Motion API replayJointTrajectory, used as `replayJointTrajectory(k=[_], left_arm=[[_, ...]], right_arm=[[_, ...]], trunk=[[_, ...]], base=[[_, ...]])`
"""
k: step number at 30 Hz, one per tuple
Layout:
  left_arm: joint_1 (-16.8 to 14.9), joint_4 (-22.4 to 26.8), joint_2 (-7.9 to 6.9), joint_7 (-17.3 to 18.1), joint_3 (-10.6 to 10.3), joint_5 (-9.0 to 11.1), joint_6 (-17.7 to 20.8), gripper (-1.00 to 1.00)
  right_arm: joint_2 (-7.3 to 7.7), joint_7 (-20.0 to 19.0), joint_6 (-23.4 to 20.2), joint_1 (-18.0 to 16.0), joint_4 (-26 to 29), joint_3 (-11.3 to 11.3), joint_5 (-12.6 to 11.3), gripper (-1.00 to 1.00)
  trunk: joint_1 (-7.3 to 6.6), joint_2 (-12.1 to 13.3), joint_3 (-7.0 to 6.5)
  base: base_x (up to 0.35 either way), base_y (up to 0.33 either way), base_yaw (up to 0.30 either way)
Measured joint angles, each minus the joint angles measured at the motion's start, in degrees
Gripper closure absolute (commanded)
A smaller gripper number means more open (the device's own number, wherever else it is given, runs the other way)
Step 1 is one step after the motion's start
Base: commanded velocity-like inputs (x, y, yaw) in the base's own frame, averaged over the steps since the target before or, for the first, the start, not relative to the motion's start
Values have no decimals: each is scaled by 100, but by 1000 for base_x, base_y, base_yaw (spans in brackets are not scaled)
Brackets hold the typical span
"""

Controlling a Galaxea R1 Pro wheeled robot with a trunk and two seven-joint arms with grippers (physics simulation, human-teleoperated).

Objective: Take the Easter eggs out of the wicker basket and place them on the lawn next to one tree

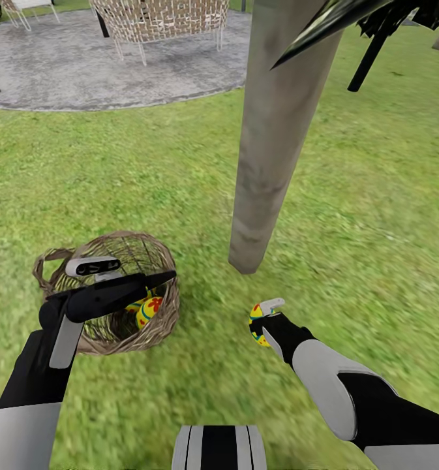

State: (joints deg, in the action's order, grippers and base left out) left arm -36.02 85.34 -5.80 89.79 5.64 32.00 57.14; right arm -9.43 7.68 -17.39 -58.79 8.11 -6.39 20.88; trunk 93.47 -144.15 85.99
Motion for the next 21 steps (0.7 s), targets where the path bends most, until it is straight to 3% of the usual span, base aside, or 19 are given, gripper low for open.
replayJointTrajectory(k=[12,21], left_arm=[[-1,-2,2,0,-1,0,-1,-100],[21,-10,-25,0,-9,0,-1,-100]], right_arm=[[-1,0,-2,-6,162,-19,-15,100],[-2,-27,-3,-23,151,8,44,100]], trunk=[[-4,-2,109],[-6,1,114]], base=[[0,0,0],[0,0,0]])
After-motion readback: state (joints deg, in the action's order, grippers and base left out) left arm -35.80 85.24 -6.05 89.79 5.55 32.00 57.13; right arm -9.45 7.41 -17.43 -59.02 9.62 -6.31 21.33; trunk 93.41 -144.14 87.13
